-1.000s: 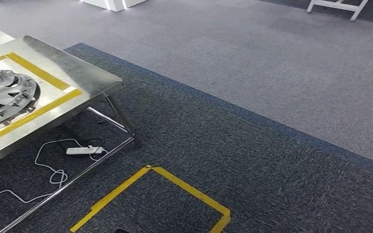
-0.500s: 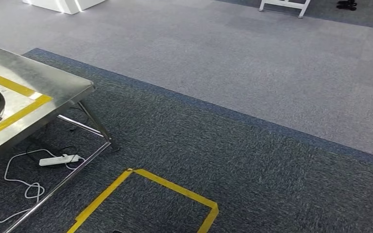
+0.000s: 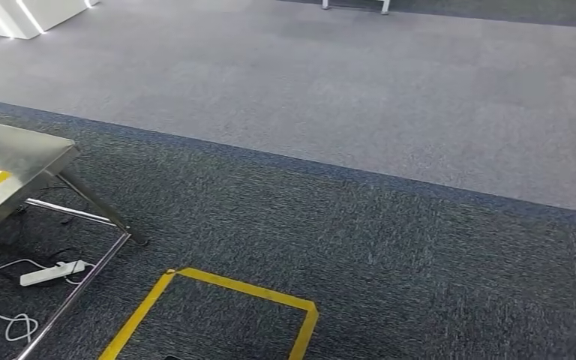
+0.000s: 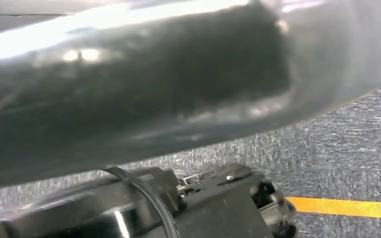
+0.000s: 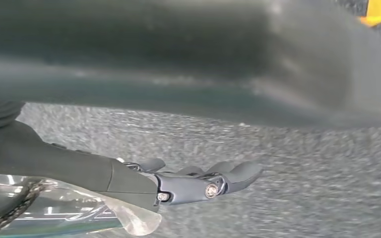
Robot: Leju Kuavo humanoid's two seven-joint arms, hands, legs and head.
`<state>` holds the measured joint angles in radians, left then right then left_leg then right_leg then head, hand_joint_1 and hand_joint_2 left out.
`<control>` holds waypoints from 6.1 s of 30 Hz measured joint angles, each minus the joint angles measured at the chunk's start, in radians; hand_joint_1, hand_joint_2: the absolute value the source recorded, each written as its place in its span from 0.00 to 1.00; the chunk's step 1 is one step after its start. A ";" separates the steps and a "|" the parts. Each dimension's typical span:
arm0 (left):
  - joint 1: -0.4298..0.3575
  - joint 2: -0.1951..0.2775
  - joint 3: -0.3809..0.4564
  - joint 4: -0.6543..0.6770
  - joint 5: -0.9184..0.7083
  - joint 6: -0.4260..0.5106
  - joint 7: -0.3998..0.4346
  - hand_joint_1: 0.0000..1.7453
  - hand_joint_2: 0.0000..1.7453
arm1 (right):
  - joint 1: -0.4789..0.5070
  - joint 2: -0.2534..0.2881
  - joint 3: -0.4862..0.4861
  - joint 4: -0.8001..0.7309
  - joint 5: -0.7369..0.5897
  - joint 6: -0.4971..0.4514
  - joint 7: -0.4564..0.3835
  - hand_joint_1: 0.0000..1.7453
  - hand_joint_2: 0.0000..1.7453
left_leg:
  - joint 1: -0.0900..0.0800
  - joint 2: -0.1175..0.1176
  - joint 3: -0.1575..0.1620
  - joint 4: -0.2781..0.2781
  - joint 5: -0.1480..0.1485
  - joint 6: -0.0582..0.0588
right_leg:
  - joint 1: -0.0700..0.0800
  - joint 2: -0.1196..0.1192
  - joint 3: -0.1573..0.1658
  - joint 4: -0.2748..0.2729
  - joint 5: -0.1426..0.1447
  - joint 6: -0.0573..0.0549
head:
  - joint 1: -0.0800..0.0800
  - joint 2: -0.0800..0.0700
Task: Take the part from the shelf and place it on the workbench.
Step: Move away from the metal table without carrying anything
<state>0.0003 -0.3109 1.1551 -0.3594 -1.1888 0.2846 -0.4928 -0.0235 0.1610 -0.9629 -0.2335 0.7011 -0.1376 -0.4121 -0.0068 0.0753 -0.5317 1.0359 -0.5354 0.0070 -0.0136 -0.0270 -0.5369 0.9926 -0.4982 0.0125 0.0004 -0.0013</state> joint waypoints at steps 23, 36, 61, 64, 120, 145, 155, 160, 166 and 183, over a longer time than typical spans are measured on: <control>0.002 -0.005 0.041 -0.006 -0.007 -0.116 -0.012 0.00 0.00 | 0.004 0.014 -0.012 0.000 0.028 0.036 -0.022 0.00 0.00 | 0.004 0.001 0.013 -0.046 0.037 0.036 | 0.000 0.001 -0.072 0.143 -0.042 0.042 | 0.009 0.000; 0.004 -0.004 0.072 -0.006 -0.019 -0.168 -0.034 0.00 0.00 | 0.001 0.023 -0.043 -0.005 0.040 0.084 -0.075 0.00 0.00 | 0.007 -0.069 -0.099 0.243 -0.096 -0.006 | 0.006 0.063 -0.005 -0.004 0.015 -0.019 | 0.003 0.000; -0.059 -0.011 0.215 -0.038 0.184 -0.323 -0.144 0.00 0.00 | -0.004 0.017 -0.070 -0.029 0.089 0.153 -0.138 0.00 0.00 | 0.004 0.017 -0.005 -0.009 0.023 -0.001 | 0.012 -0.010 0.007 -0.008 -0.001 -0.012 | 0.016 0.000; -0.057 -0.010 0.218 -0.038 0.187 -0.324 -0.143 0.00 0.00 | -0.008 0.017 -0.071 -0.029 0.091 0.153 -0.138 0.00 0.00 | 0.010 -0.056 -0.075 0.166 -0.075 -0.011 | 0.012 0.026 0.006 -0.009 0.006 -0.026 | 0.012 0.000; -0.052 -0.022 0.226 -0.085 0.204 -0.296 -0.107 0.00 0.00 | -0.001 0.027 -0.076 -0.029 0.167 0.170 -0.135 0.00 0.00 | 0.015 -0.038 0.068 -0.045 -0.022 -0.013 | 0.006 0.005 -0.049 0.032 0.007 0.002 | 0.009 0.000; -0.036 -0.022 0.215 -0.093 0.242 -0.279 -0.103 0.00 0.00 | 0.005 0.033 -0.100 -0.029 0.209 0.185 -0.143 0.00 0.00 | 0.014 -0.077 0.129 -0.089 -0.029 0.020 | -0.008 0.032 -0.141 0.174 -0.113 0.043 | 0.002 0.000; -0.049 -0.020 0.207 -0.095 0.245 -0.280 -0.100 0.00 0.00 | -0.006 0.034 -0.110 -0.035 0.213 0.185 -0.145 0.00 0.00 | 0.029 -0.078 0.050 0.189 -0.077 -0.032 | 0.002 0.036 -0.035 0.036 -0.001 -0.026 | 0.000 0.000; -0.040 -0.019 0.208 -0.095 0.245 -0.280 -0.100 0.00 0.00 | -0.004 0.035 -0.110 -0.035 0.214 0.185 -0.145 0.00 0.00 | 0.029 -0.082 -0.097 0.190 -0.177 -0.031 | -0.002 0.089 0.057 0.026 -0.066 -0.021 | 0.000 0.000; -0.039 -0.021 0.207 -0.095 0.246 -0.279 -0.097 0.00 0.00 | -0.006 0.036 -0.111 -0.035 0.214 0.185 -0.145 0.00 0.00 | 0.027 -0.120 -0.094 0.051 0.048 -0.020 | -0.003 0.143 0.118 0.020 -0.139 0.014 | -0.008 0.000; -0.044 -0.024 0.207 -0.099 0.244 -0.280 -0.095 0.00 0.00 | -0.005 0.034 -0.112 -0.035 0.214 0.183 -0.146 0.00 0.00 | -0.009 0.005 0.037 0.018 -0.051 0.008 | 0.031 -0.012 -0.040 0.045 -0.013 -0.034 | -0.014 0.000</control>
<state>-0.0434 -0.3351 1.3619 -0.4583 -0.9446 0.0044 -0.5882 -0.0283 0.1950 -1.0754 -0.2689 0.9153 0.0459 -0.5581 -0.0160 0.0800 -0.4949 1.0544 -0.5865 0.0146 0.0178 -0.0389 -0.5768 1.0373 -0.5107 -0.0218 -0.0135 -0.0011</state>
